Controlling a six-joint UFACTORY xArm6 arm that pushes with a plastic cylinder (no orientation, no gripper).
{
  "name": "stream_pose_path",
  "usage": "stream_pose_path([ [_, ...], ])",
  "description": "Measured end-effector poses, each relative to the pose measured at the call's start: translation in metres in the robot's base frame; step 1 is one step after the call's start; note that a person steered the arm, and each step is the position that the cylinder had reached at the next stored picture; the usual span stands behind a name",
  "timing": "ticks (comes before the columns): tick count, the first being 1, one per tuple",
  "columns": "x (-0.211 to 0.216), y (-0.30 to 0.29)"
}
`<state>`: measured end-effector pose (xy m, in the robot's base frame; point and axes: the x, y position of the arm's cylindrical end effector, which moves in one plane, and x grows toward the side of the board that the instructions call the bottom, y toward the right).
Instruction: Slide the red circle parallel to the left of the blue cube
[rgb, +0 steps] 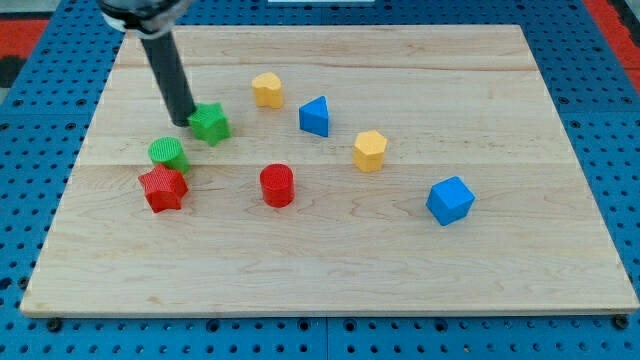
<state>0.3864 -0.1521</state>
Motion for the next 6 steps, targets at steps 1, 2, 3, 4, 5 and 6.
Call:
stream_pose_path([
  [1, -0.001, 0.001],
  [2, 0.018, -0.012],
  [3, 0.045, 0.031],
  [4, 0.057, 0.043],
  [5, 0.046, 0.073],
  [6, 0.024, 0.064],
])
